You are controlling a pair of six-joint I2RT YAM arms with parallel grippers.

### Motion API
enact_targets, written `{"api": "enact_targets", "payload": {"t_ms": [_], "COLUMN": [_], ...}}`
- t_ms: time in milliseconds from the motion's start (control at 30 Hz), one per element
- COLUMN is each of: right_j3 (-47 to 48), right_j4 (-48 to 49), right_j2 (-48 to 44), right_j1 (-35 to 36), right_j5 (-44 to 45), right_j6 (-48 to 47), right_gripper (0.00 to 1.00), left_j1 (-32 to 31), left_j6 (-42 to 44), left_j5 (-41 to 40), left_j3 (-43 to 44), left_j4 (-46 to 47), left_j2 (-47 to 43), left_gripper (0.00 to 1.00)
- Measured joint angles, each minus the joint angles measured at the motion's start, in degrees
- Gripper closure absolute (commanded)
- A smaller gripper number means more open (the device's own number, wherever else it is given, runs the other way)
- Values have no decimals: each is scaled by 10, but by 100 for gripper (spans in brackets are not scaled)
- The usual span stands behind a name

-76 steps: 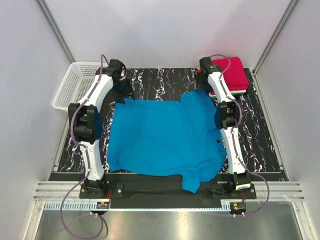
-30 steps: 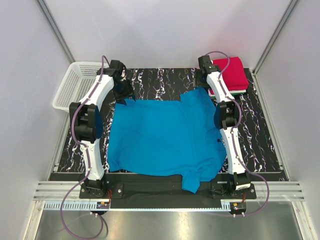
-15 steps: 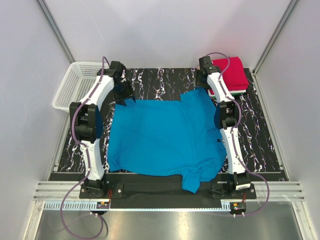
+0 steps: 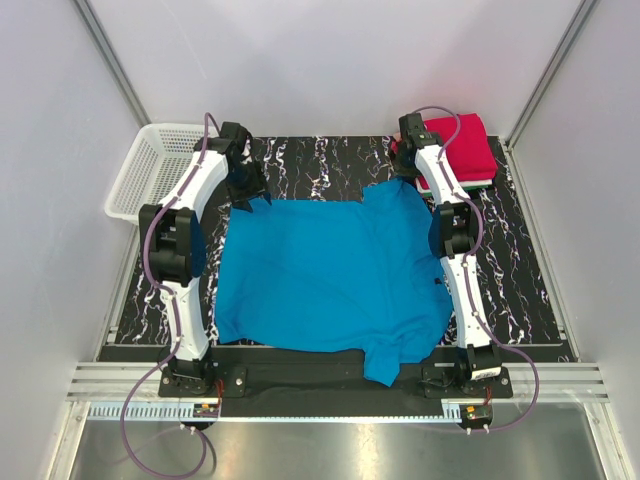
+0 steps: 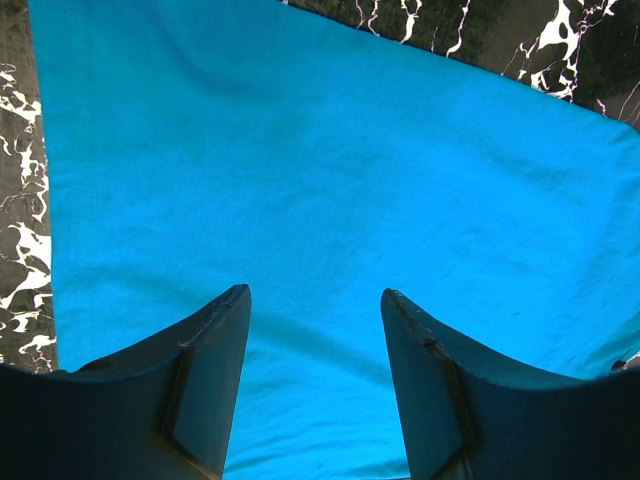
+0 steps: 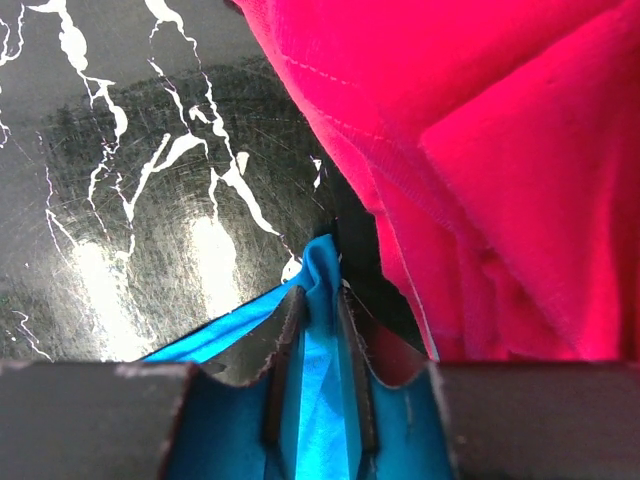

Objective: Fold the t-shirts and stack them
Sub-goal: Fold the tshirt

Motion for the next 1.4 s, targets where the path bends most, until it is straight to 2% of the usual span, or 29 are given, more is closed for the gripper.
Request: {"api": "enact_targets", "payload": {"t_ms": [33,100,133,200,233,767,1400], "right_j3": [0,-1,-2,-5,-6,-24,-117], "right_j4": [0,0,1,1,1,1,-5], "right_j2": [0,0,-1,-2,-3,-14,-88], "right_j1": [0,0,0,0,0,2,18], "right_j5": [0,1,1,1,1,5,5], "right_j6": [0,-1,-1,-3,-3,-3,0], "right_gripper": [69,76,87,94,100,100,100], "left_j1": [0,0,0,0,0,2,33], "left_j6": [0,0,0,-1,-2,-28,-73], "left_j5": [0,-1,-3,-11,-18,-141,-171], "left_j3": [0,0,1,7,12,145,245], "left_j4": [0,0,0,-2,-3,-32,-53], "left_j2": [0,0,1,6,10,111,208], "left_gripper": [40,40,40,40,40,40,42]}}
